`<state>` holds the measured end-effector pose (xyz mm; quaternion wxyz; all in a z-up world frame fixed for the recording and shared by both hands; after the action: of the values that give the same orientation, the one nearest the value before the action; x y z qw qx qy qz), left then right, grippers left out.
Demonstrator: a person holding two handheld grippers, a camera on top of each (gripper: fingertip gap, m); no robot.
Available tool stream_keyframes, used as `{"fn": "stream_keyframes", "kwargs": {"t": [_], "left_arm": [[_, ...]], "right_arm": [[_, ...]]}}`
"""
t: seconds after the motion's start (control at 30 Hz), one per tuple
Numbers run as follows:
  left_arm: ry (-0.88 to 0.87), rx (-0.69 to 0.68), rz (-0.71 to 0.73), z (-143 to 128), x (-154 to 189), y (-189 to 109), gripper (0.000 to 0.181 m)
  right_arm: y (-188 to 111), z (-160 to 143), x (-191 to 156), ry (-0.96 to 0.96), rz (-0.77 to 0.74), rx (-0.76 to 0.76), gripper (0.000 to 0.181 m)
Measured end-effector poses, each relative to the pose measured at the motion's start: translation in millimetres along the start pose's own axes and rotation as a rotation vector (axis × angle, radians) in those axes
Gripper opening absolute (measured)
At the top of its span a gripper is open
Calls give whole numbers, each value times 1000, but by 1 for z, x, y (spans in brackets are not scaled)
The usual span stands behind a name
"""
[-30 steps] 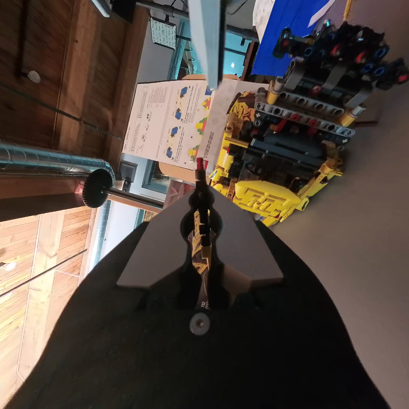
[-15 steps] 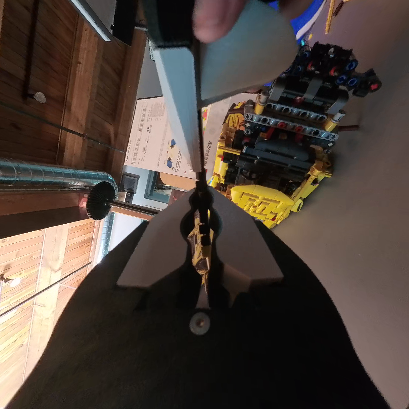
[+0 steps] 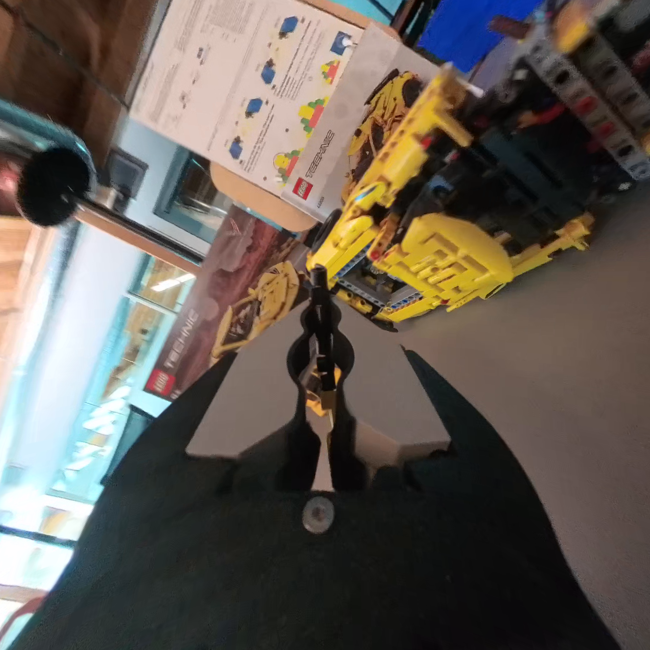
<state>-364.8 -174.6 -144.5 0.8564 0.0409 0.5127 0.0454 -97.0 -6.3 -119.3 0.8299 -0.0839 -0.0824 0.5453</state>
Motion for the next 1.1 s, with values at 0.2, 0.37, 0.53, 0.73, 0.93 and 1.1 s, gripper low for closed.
{"fn": "stream_keyframes", "kwargs": {"t": [0.2, 0.37, 0.53, 0.73, 0.93, 1.1], "left_arm": [[57, 65, -26, 24, 15, 1, 4], [95, 95, -14, 34, 18, -1, 3], [207, 159, 3, 58, 31, -5, 3], [231, 195, 27, 65, 30, -10, 4], [189, 230, 1, 70, 32, -14, 4], [154, 217, -23, 65, 32, -12, 3]], "right_arm": [[-19, -101, 97, 12, -351, -363, 17], [-8, -37, 54, 101, -233, -102, 25], [41, 35, -121, 393, 432, 122, 29], [74, 24, -199, 81, 469, 67, 25], [70, 23, -207, -124, 435, 75, 15], [64, 23, -194, -38, 471, 93, 15]]}}
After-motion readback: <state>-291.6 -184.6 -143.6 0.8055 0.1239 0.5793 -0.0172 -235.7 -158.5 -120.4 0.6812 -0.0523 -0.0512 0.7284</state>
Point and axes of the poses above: each gripper's, where its closed fingertips meet, y out along the fingers, z out of its top, x = y × z across the jaws, the point moved 4 cm from there along -y, back along the fingers, and after that the axes turned 10 degrees about x, right-handed, at the moved point
